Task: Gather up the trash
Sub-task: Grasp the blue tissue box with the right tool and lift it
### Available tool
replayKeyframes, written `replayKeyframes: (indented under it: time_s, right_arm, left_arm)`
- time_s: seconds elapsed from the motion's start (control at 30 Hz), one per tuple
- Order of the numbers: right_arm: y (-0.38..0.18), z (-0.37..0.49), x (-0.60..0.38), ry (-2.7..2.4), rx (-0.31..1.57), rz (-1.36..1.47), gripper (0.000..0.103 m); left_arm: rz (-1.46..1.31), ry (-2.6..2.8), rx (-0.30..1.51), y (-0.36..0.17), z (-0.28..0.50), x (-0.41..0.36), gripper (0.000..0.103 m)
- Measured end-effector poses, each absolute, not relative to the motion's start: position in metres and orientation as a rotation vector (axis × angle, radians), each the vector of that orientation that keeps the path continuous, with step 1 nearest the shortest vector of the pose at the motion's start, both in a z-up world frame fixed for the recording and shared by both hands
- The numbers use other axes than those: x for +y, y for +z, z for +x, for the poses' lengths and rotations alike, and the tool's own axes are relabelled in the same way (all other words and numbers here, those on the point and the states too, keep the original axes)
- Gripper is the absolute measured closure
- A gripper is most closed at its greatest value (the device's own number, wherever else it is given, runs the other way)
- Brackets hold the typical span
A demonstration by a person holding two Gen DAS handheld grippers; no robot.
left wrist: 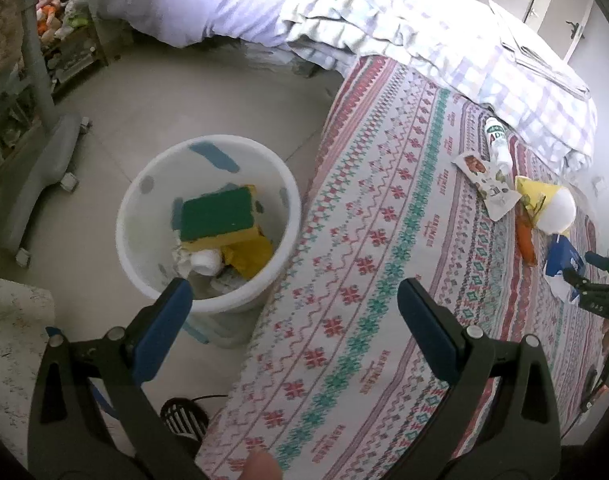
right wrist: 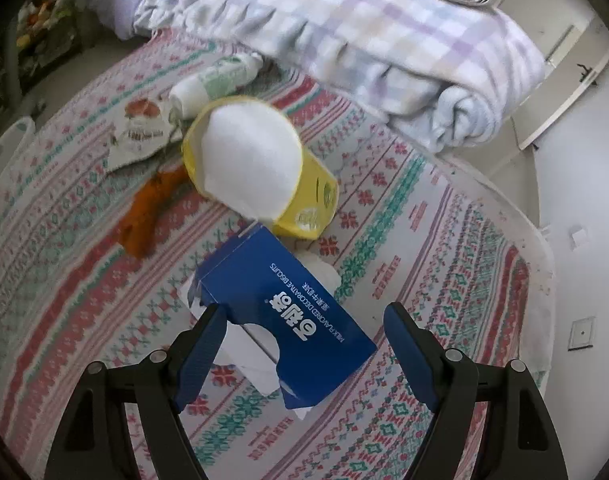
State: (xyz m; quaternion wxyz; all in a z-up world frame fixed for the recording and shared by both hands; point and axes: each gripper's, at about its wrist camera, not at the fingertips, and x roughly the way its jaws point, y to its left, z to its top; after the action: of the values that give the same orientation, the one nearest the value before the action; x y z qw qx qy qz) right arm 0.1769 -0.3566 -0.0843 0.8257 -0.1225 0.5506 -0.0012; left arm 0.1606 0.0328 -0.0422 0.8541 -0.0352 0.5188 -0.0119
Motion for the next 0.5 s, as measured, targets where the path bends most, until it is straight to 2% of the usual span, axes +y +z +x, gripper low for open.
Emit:
replayKeyframes:
  time_s: [0.33,0.37,0.5]
  right_arm:
    - [-0.101,0.177,-0.352,0.03,1.192,-0.319,0.023]
    - [-0.101,0.177,-0.352,0.03,1.19,-0.313,0.026]
    - [-0.095,0.175,-0.357,0.01,1.187,-0.264,0.051]
  left_arm:
    - [-0.05,-0.064,1.107,-0.047,0.163,0.005,0.001]
    - [-0.047,-0.068,1.107,-0.047,0.162,0.003,0.001]
    - [-0.035,-0.085,1.112,-0.048,0.162,-0.007,0.001]
